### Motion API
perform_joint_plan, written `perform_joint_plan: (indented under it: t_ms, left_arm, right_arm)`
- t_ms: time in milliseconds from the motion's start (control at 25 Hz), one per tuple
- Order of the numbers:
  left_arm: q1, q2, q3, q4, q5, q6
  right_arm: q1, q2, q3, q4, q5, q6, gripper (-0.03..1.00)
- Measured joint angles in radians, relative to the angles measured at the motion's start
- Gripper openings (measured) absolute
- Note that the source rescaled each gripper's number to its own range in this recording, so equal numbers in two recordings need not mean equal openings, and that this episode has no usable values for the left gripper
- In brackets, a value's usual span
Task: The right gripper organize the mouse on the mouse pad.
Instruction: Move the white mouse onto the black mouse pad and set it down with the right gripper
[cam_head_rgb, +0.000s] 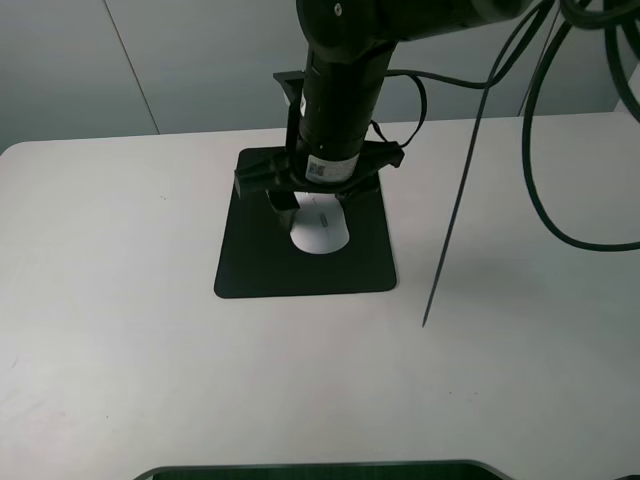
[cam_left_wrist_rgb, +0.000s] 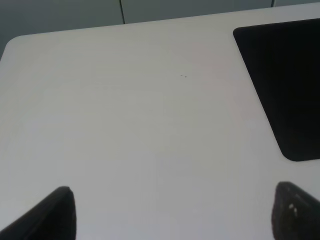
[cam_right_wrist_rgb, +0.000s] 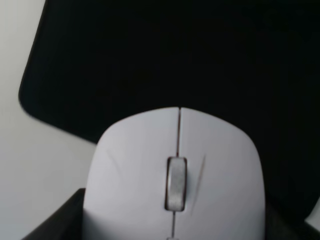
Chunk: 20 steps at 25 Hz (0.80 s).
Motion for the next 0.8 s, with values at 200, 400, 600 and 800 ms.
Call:
perform_joint_plan:
  t_ms: [200, 400, 600, 800]
  left_arm:
    - [0.000, 0.000, 0.000, 0.000, 0.000, 0.000]
    - [0.000, 0.000, 0.000, 0.000, 0.000, 0.000]
    - [0.000, 0.000, 0.000, 0.000, 0.000, 0.000]
    - [0.000, 0.000, 0.000, 0.000, 0.000, 0.000]
  right_arm:
    - [-0.067, 0.000, 0.000, -0.014, -0.087, 0.000, 0.04]
    - [-0.103, 0.042, -0.022, -0.043, -0.128, 0.011, 0.04]
    - [-0.106, 0.148, -0.140, -0.061, -0.130, 0.042, 0.04]
    - [-0.106, 0.244, -0.247, -0.061, -0.138, 0.076, 0.04]
